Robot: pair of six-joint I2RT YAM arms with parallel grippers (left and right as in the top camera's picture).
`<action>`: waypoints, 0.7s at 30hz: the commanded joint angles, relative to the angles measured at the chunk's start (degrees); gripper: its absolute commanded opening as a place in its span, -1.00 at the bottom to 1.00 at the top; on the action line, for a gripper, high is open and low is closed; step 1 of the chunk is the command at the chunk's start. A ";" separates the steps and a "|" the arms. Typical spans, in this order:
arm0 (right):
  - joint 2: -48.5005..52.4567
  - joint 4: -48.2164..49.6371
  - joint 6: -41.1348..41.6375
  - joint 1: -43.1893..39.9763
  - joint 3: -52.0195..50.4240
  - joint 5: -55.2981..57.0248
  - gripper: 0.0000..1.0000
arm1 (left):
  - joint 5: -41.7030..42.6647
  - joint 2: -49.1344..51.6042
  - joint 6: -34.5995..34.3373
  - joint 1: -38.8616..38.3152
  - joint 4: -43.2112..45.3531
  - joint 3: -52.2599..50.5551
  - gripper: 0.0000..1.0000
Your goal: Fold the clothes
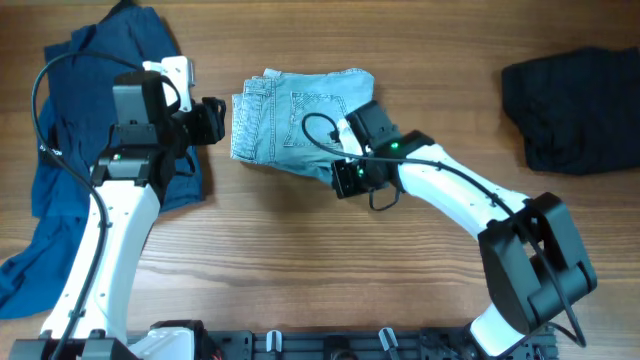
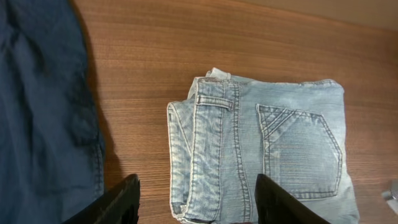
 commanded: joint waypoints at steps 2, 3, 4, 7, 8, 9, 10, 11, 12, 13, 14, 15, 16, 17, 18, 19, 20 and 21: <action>0.85 5.35 5.11 -0.04 -3.85 12.44 -0.91 | -0.04 0.50 -0.76 0.31 0.07 0.00 0.18; 1.18 6.05 7.30 -0.04 -4.11 17.14 -0.91 | -0.07 0.50 -0.79 0.31 0.07 0.00 0.17; 1.73 6.56 9.79 -0.11 -4.11 20.87 -0.91 | -0.04 0.50 -0.79 0.31 0.07 0.00 0.18; 3.96 9.40 15.17 -1.36 -4.11 27.19 -0.91 | -0.04 0.50 -0.79 0.31 -0.28 0.00 0.17; 4.98 10.93 16.00 -1.92 -4.11 28.33 -0.92 | -0.04 0.50 -0.79 0.31 -0.42 0.00 0.17; 6.38 13.14 16.13 -2.60 -4.11 29.16 -0.91 | -0.04 0.50 -0.79 0.31 -0.61 0.00 0.16; 7.56 15.19 16.13 -3.17 -4.09 30.12 -0.91 | -0.04 0.50 -0.79 0.31 -0.76 0.00 0.17; 10.12 20.15 16.15 -4.48 -4.09 33.20 -0.91 | -0.04 0.50 -0.76 0.31 -0.98 0.00 0.17; 11.39 23.10 16.13 -5.27 -4.09 35.06 -0.91 | -0.04 0.50 -0.79 0.31 -1.01 0.00 0.17; 12.55 26.40 16.15 -6.19 -4.09 36.50 -0.90 | -0.04 0.50 -0.79 0.31 -0.98 0.00 0.16; 13.79 30.03 16.13 -7.13 -4.09 37.75 -0.91 | -0.02 0.50 -0.79 0.31 -0.92 0.00 0.16; 15.52 36.24 16.20 -8.85 -4.09 39.71 -0.91 | 0.11 0.50 -0.79 0.28 -0.72 0.00 0.15; 16.39 40.02 16.17 -10.05 -4.09 40.44 -0.91 | 0.17 0.50 -0.79 0.26 -0.50 0.00 0.15; 17.55 45.13 16.17 -11.63 -4.09 40.89 -0.91 | 0.17 0.50 -0.79 0.26 -0.46 0.00 0.14; 18.51 50.93 16.20 -13.70 -4.07 41.90 -0.91 | 0.17 0.50 -0.79 0.26 -0.46 0.00 0.14; 18.80 54.58 16.20 -15.28 -4.07 42.73 -0.87 | 0.17 0.50 -0.81 0.26 -0.50 0.00 0.14; 19.08 58.97 16.17 -17.11 -4.07 43.65 -0.80 | 0.17 0.50 -0.79 0.26 -0.52 0.00 0.12; 19.08 63.60 16.11 -19.26 -4.07 44.00 -0.71 | 0.17 0.50 -0.79 0.26 -0.52 0.00 0.10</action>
